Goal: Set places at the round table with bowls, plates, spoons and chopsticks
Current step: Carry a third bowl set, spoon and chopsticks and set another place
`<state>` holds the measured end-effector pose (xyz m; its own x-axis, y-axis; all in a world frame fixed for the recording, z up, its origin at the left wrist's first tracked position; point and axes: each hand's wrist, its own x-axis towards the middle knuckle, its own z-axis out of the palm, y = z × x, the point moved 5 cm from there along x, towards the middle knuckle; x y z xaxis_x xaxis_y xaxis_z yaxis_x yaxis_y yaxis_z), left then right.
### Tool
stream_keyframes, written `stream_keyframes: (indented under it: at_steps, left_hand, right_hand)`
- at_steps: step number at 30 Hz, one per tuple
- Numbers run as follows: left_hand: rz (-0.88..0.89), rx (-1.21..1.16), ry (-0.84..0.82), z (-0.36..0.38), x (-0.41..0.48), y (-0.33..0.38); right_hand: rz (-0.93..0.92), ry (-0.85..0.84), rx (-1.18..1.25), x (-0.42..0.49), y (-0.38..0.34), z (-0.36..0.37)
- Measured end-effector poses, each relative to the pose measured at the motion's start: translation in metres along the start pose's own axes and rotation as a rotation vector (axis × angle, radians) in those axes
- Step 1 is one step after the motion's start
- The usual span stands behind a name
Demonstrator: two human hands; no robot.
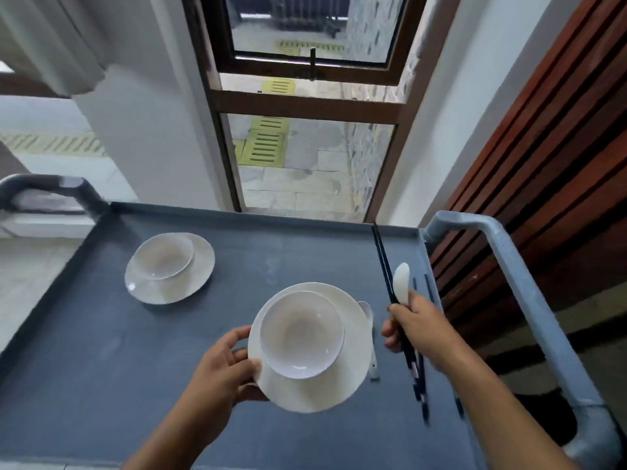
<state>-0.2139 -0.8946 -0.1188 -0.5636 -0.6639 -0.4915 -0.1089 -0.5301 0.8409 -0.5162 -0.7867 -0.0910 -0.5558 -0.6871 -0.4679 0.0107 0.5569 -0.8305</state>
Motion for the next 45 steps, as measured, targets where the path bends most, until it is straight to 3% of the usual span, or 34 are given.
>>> stream_keyframes:
  at_steps: [3,12,19,28,37,45]
  left_hand:
    - [0.056,-0.044,0.152,-0.021,-0.044,-0.008]
    - [0.17,-0.242,0.641,-0.105,-0.199,-0.034]
    - [0.255,-0.422,1.011,-0.189,-0.322,-0.068]
    - [0.337,-0.666,1.301,-0.351,-0.452,-0.131]
    - [0.392,-0.741,1.583,-0.514,-0.567,-0.131]
    - [0.396,-0.851,1.789,-0.682,-0.626,-0.132]
  right_hand:
    - [-0.071,-0.163,0.096,-0.01,-0.016,0.039]
    - [0.026,-0.722,0.171,-0.089,-0.048,0.227]
    - [-0.03,-1.079,-0.1,-0.168,-0.071,0.396]
    - [-0.144,-1.337,-0.258,-0.291,-0.074,0.646]
    - [-0.179,-1.628,-0.364,-0.416,-0.097,0.867]
    - [-0.27,-1.748,-0.507,-0.498,-0.117,1.084]
